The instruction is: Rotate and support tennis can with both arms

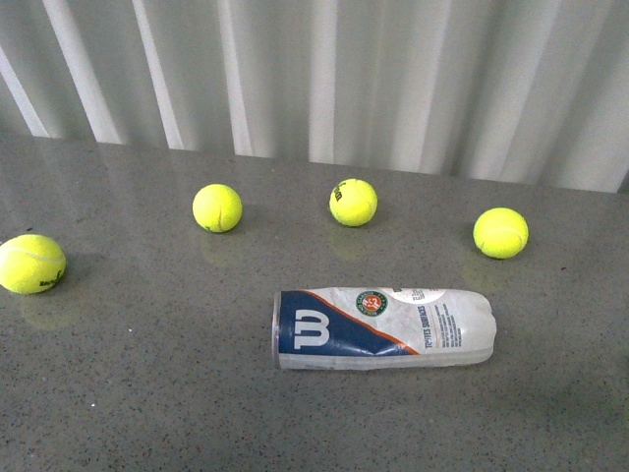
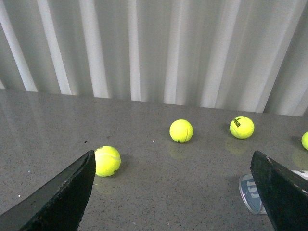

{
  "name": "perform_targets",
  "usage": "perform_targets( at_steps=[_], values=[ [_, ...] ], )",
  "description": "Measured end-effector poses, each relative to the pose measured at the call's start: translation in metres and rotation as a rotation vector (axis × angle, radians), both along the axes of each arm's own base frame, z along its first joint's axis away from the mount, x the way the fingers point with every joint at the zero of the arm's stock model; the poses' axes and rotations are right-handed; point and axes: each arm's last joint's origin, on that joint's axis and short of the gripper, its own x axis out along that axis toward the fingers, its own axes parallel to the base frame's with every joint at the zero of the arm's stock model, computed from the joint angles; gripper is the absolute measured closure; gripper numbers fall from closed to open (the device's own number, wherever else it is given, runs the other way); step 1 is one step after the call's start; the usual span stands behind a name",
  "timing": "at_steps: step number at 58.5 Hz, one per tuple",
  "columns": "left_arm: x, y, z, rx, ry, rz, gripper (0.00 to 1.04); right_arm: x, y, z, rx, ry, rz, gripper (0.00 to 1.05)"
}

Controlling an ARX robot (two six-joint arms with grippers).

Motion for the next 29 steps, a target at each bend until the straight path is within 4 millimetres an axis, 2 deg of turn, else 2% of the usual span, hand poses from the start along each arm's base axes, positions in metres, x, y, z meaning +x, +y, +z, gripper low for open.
perform_targets(
  at_steps=[11,21,29],
  values=[
    [0.000,0.000,0.000,0.000,0.000,0.001,0.07,0.000,0.000,-0.013,0.001,0.004,0.001,1.01],
    [0.000,0.000,0.000,0.000,0.000,0.000,0.07,0.000,0.000,-0.013,0.001,0.003,0.001,1.01],
    [0.000,0.000,0.000,0.000,0.000,0.000,0.07,0.000,0.000,-0.013,0.001,0.003,0.001,0.78]
  ],
)
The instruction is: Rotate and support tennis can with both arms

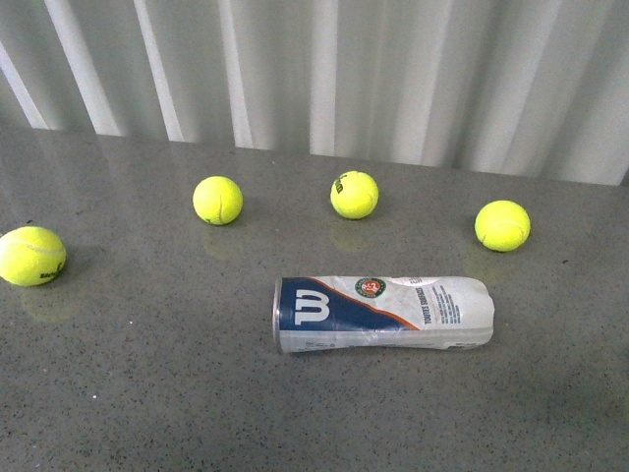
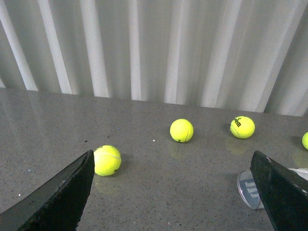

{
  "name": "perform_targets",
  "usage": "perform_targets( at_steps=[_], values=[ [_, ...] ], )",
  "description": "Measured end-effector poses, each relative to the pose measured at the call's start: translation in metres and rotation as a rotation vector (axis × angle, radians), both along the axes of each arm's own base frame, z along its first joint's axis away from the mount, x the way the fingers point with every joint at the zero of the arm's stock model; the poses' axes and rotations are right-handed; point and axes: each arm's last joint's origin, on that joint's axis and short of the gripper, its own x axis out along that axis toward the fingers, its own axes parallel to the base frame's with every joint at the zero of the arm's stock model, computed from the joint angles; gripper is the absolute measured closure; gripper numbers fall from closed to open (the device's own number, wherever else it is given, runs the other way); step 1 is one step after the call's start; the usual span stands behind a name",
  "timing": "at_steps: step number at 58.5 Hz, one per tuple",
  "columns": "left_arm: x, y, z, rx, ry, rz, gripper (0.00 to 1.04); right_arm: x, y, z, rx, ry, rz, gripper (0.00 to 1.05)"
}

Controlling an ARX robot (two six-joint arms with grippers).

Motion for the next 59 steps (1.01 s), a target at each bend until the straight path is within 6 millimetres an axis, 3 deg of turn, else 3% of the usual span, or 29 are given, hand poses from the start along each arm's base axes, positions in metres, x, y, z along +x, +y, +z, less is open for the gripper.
perform_targets(
  at_steps=[11,19,25,29,35,40,44,51,59],
  values=[
    [0.000,0.000,0.000,0.000,0.000,0.000,0.07,0.000,0.000,0.000,0.000,0.000,0.000,0.44],
    [0.010,0.001,0.006,0.099,0.389,-0.003,0.07,0.000,0.000,0.000,0.000,0.000,0.000,0.21],
    [0.048,0.001,0.032,0.145,0.400,-0.031,0.07,0.000,0.000,0.000,0.001,0.000,0.000,0.05],
    [0.086,-0.004,0.050,0.144,0.359,-0.092,0.07,0.000,0.000,0.000,0.001,0.000,0.000,0.08],
    [0.140,-0.015,0.058,0.146,0.383,-0.155,0.07,0.000,0.000,0.000,0.001,0.000,0.000,0.07],
    [0.185,-0.028,0.041,0.125,0.497,-0.217,0.07,0.000,0.000,0.000,0.001,0.000,0.000,0.07],
    [0.221,-0.042,0.010,0.094,0.628,-0.260,0.07,0.000,0.000,0.000,0.001,0.000,0.000,0.07],
    [0.240,-0.055,-0.022,-0.018,0.755,-0.333,0.07,0.000,0.000,0.000,0.001,0.000,0.000,0.07],
    [0.245,-0.060,-0.044,-0.143,0.823,-0.360,0.07,0.000,0.000,0.000,0.001,0.000,0.000,0.07]
  ],
)
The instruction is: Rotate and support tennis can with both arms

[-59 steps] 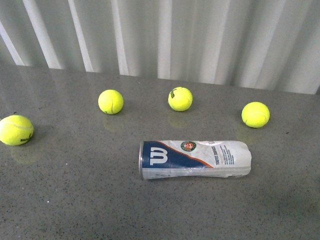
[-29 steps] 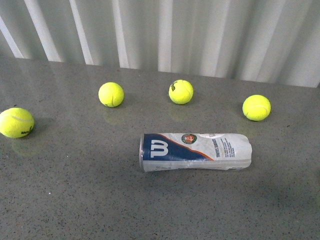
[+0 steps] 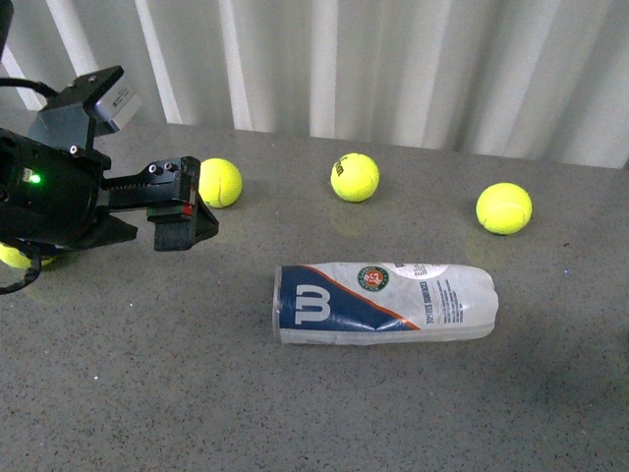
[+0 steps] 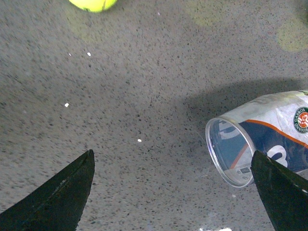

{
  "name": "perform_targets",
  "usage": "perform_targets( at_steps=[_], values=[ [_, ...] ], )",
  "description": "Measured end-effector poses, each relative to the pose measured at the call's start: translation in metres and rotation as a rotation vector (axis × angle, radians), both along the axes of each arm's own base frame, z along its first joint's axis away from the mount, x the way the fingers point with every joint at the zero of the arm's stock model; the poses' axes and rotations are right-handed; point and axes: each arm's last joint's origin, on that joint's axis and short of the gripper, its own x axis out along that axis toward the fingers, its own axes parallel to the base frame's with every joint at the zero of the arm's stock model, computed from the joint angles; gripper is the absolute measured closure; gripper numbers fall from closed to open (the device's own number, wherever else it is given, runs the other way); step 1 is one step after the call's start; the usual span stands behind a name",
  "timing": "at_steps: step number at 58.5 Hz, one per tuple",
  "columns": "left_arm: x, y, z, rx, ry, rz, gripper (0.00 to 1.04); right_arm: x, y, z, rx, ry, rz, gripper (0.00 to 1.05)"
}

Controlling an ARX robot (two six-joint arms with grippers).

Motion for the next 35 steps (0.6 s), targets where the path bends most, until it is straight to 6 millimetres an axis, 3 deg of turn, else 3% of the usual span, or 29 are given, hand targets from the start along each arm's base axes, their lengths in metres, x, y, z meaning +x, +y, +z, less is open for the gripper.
perform_targets(
  at_steps=[14,35],
  values=[
    [0.004,-0.010,-0.020,-0.177,0.033,0.042,0.07,0.000,0.000,0.000,0.000,0.000,0.000,0.07],
    [-0.006,-0.048,-0.055,-0.329,0.086,0.016,0.07,0.000,0.000,0.000,0.000,0.000,0.000,0.07]
  ],
)
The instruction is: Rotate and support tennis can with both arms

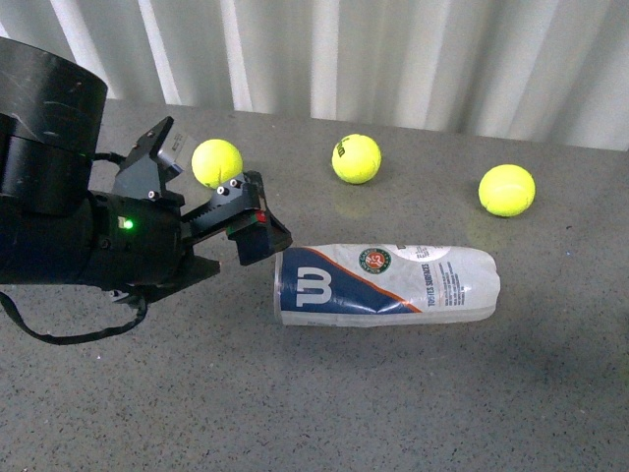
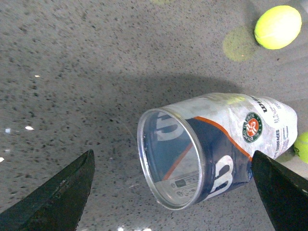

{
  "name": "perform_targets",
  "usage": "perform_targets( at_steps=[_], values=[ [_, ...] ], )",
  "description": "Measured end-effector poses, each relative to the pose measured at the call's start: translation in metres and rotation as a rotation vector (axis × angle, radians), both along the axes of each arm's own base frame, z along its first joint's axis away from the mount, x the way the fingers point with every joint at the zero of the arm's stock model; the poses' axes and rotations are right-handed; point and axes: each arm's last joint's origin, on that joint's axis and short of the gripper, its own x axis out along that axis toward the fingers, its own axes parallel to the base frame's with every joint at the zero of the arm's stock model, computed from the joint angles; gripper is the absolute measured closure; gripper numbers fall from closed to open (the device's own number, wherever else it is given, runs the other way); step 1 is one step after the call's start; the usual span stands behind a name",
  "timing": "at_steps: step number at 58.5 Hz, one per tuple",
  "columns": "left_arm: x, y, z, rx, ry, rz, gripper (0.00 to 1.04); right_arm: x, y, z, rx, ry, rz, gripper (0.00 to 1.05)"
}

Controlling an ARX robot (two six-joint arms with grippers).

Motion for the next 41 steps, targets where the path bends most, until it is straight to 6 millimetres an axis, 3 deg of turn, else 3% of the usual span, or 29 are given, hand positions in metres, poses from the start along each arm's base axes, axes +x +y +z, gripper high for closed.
perform_targets(
  at_steps=[14,30,41],
  values=[
    [-0.007,-0.031,-0.014,-0.143,0.030,0.024,0.07,0.000,0.000,0.000,0.000,0.000,0.000,0.07],
    [-0.009,-0.044,-0.027,-0.232,0.053,0.098,0.07,0.000,0.000,0.000,0.000,0.000,0.000,0.07],
    [-0.012,-0.046,-0.030,-0.245,0.074,0.121,0.38,0.000,0.000,0.000,0.000,0.000,0.000,0.07]
  ],
)
